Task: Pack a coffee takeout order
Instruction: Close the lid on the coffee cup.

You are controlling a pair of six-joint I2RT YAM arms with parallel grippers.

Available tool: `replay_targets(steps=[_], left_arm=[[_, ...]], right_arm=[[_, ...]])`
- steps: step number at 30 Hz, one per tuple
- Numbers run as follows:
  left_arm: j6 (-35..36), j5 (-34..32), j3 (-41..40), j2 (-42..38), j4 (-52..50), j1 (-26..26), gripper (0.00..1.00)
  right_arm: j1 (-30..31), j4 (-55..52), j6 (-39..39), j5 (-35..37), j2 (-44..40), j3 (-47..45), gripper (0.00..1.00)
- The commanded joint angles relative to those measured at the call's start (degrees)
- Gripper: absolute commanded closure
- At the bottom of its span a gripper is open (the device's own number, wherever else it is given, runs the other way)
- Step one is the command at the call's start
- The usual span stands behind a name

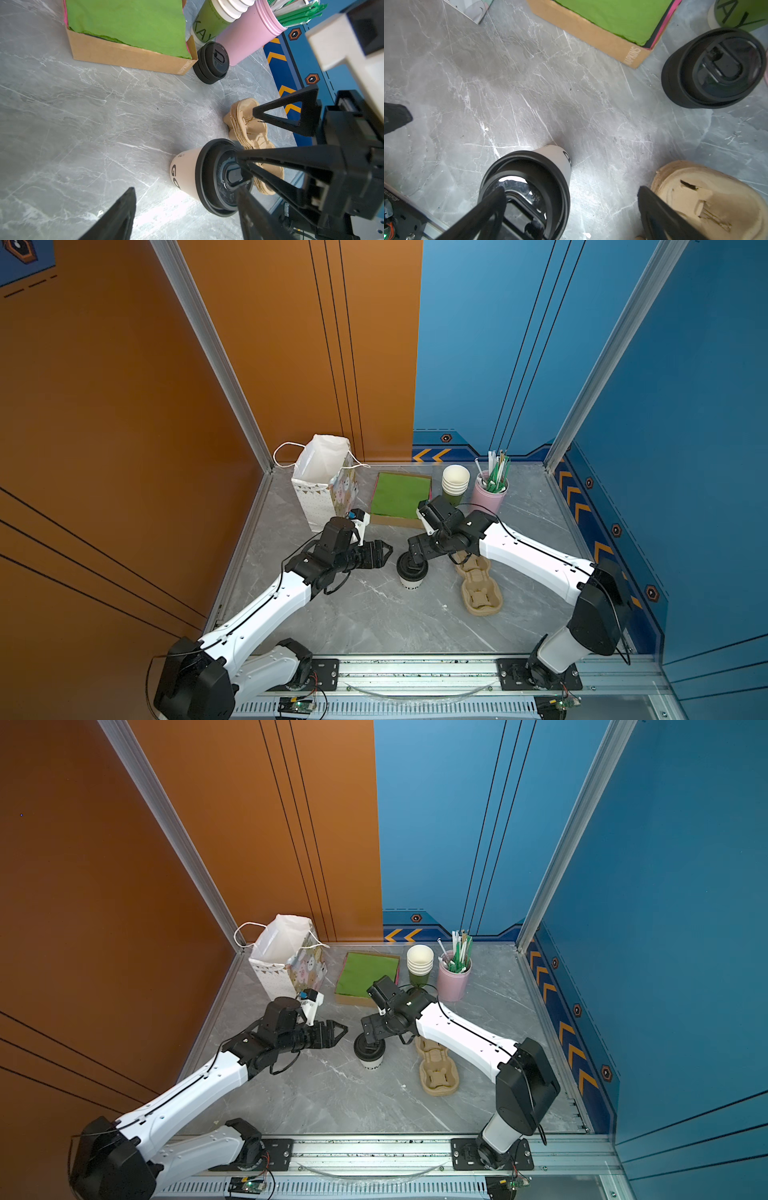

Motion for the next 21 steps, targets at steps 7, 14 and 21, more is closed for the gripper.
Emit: replay_targets(steps=[7,14,21], left_arm=[[1.08,-1.13,-2.02,-2.02,-0.62,0.64,0.23],[0.89,-1.34,-2.68,-2.73,-0.31,0.85,0.23],[1.13,-2.01,-2.9,-3.85,-0.37,1.17,0.22]], right_arm=[[1.88,-3.47,-2.39,4.65,2.19,-1.58,0.0],[2.64,-4.35,-2.84,5.46,2.54,-1.35,0.0],[2.55,-4.32,-2.88,4.05,1.1,3.97,0.0]])
